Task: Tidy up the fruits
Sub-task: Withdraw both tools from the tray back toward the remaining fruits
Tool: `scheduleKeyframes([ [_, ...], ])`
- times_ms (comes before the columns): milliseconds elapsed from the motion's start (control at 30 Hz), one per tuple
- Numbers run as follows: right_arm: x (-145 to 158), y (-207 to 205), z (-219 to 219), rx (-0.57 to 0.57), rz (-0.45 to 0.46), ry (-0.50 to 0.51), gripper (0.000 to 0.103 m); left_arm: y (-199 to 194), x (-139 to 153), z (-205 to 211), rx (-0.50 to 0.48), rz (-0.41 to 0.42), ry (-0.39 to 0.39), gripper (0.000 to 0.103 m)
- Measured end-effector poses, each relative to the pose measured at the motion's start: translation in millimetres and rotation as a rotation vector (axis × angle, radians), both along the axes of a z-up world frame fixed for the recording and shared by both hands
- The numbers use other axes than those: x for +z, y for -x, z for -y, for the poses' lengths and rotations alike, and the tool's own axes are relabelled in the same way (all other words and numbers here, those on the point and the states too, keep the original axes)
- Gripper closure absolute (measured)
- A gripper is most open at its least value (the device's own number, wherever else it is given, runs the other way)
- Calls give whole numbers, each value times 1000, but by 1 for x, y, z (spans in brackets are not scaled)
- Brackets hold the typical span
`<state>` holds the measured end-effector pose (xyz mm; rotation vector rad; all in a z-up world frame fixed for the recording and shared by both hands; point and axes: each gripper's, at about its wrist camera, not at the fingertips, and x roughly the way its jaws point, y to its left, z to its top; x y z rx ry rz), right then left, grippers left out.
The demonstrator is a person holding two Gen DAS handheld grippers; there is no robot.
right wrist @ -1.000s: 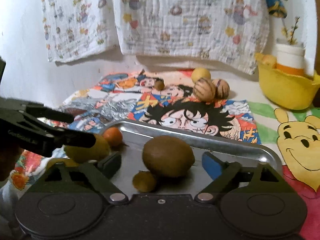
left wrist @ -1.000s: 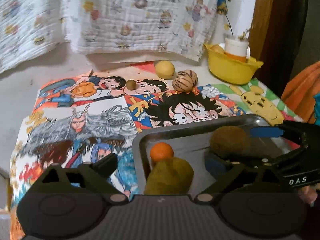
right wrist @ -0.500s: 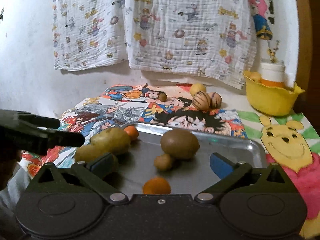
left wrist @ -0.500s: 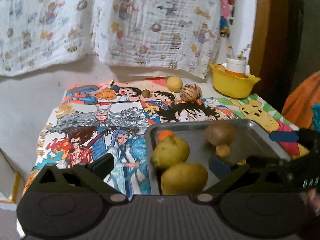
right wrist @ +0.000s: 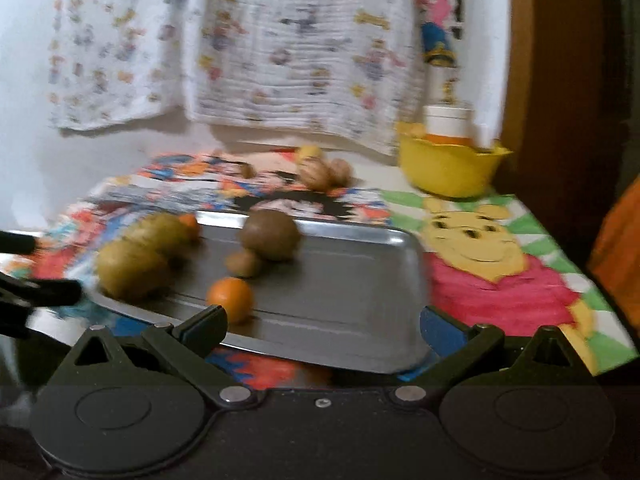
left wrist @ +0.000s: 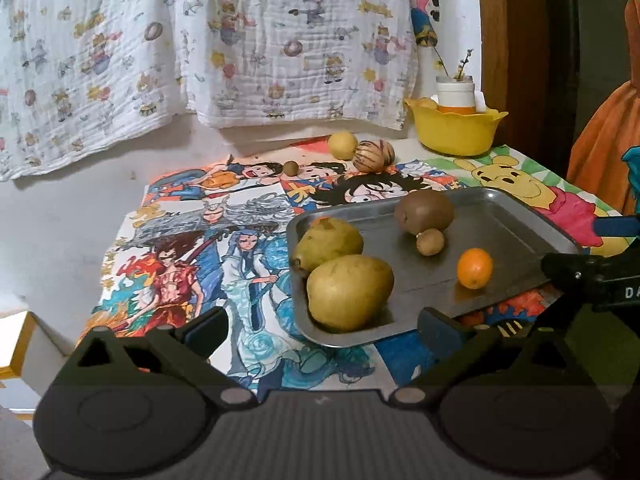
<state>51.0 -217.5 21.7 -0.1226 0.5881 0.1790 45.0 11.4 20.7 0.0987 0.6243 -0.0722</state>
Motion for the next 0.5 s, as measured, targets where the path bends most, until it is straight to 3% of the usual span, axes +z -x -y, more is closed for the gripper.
scheduleKeyframes([
  [333, -3, 6, 22, -76, 77, -36, 1, 9, -3, 6, 35, 26, -75, 1],
  [500, -4, 1, 22, -73, 82, -77, 1, 4, -7, -2, 55, 5, -61, 1],
])
